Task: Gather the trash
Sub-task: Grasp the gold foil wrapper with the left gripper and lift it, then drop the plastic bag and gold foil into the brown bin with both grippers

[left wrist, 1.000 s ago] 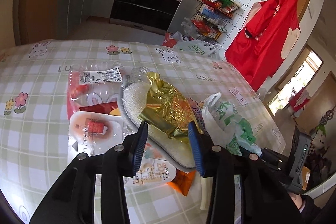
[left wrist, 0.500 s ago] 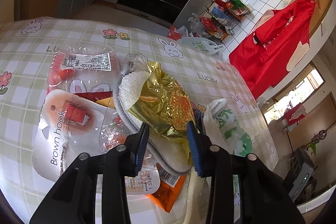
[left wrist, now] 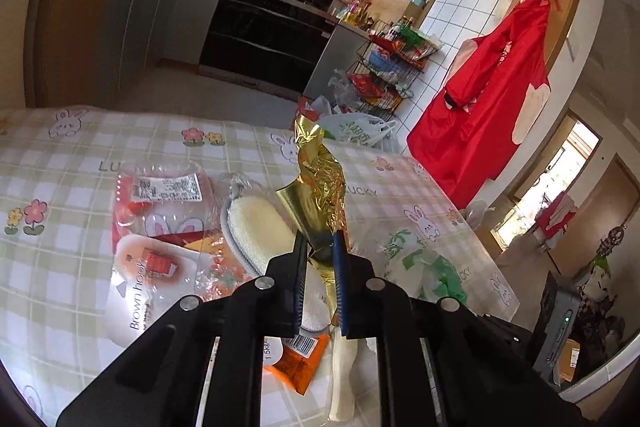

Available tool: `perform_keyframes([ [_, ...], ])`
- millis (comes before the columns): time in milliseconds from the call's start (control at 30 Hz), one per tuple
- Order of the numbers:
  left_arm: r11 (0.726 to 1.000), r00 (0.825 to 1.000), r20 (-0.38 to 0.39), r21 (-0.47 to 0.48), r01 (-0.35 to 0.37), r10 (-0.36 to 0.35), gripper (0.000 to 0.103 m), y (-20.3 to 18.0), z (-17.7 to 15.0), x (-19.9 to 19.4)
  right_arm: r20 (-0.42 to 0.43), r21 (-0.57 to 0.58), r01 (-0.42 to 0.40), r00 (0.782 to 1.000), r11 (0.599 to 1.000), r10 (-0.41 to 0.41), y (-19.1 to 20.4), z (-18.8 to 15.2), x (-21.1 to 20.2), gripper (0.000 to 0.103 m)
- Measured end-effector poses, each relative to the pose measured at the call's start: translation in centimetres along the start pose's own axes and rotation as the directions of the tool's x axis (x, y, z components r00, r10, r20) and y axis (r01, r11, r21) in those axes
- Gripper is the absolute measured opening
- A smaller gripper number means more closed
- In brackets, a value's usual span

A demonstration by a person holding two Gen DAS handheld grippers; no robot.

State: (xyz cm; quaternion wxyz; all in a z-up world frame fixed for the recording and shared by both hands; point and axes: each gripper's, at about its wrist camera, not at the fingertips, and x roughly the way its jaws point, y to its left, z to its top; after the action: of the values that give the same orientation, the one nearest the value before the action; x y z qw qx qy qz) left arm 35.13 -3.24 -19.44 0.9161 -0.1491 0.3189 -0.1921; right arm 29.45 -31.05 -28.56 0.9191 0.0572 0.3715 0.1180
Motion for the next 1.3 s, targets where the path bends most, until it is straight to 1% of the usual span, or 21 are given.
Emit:
perform_keyframes([
  [133,0.998,0.996,0.082,0.051,-0.038,0.033,0.013,-1.1,0.7,-4.4,0.055,-0.006,-0.002,0.998,1.0,0.002,1.2,1.3,-3.0,0.02],
  [233,0.996,0.991,0.123,0.058,-0.06,0.053,0.013,-1.1,0.9,-7.7,0.088,-0.022,-0.007,0.996,1.0,0.009,2.3,1.9,-5.4,0.02],
  [333,0.994,0.982,0.17,0.058,-0.093,0.082,0.013,-1.0,0.6,-11.5,0.12,-0.043,-0.011,0.993,0.999,0.016,3.4,2.4,-7.7,0.02],
  [467,0.992,0.973,0.202,0.047,-0.121,0.109,0.013,-0.9,-0.4,-15.7,0.15,-0.074,-0.023,0.988,0.997,0.034,5.2,2.4,-10.7,0.02],
  [567,0.989,0.966,0.225,0.05,-0.141,0.126,0.013,-1.0,-1.5,-18.9,0.161,-0.1,-0.036,0.986,0.994,0.052,6.8,1.8,-12.7,0.02],
  [733,0.987,0.958,0.247,0.026,-0.158,0.147,0.013,-0.7,-3.7,-23.7,0.154,-0.137,-0.073,0.984,0.988,0.094,9.5,-0.1,-15.5,0.02],
  [967,0.985,0.948,0.269,-0.034,-0.169,0.172,0.013,0.2,-7.2,-29.7,0.104,-0.157,-0.14,0.982,0.978,0.158,12.7,-3.5,-18.1,0.02],
  [1100,0.984,0.94,0.293,-0.042,-0.171,0.176,0.013,-0.2,-8.2,-32.2,0.071,-0.161,-0.177,0.979,0.971,0.19,14.0,-5.2,-18.9,0.02],
  [1300,0.984,0.932,0.318,-0.032,-0.172,0.174,0.013,-0.9,-9.0,-34.5,0.015,-0.162,-0.238,0.97,0.958,0.244,15.7,-7.2,-19.4,0.02],
])
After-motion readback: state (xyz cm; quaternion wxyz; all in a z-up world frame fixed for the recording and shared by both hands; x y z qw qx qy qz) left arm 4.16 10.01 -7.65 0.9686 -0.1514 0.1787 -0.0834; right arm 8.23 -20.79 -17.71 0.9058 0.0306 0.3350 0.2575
